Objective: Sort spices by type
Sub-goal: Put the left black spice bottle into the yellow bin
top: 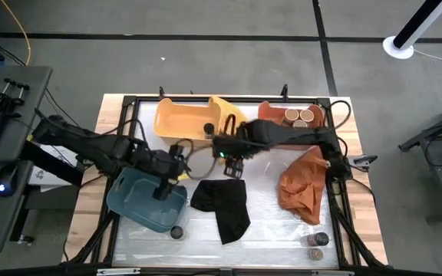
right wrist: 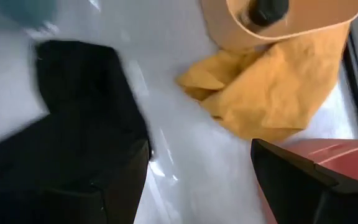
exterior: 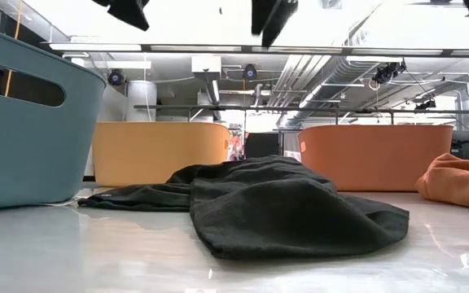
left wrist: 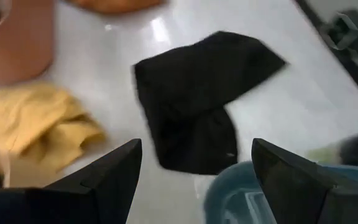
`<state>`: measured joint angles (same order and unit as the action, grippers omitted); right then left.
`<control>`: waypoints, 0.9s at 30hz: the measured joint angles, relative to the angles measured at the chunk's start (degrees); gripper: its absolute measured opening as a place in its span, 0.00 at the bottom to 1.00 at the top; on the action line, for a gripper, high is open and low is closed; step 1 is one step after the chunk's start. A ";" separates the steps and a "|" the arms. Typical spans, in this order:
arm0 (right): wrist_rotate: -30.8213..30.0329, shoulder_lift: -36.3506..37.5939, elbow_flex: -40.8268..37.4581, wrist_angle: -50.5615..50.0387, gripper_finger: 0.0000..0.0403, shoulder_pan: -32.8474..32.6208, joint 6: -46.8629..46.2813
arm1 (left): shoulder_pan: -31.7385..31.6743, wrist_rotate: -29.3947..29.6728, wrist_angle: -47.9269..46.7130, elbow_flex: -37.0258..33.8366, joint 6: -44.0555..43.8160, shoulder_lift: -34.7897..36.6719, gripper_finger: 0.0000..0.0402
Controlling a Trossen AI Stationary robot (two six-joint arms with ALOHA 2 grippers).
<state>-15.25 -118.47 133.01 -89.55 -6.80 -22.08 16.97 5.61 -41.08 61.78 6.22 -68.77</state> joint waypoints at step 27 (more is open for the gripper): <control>-12.77 28.80 -65.28 45.40 0.69 -35.33 -55.96 | 25.95 4.19 -16.57 27.81 -15.31 -34.86 0.72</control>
<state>-28.02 -89.67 67.73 -44.15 -42.13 -78.04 42.92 9.80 -57.65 89.58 -9.09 -103.63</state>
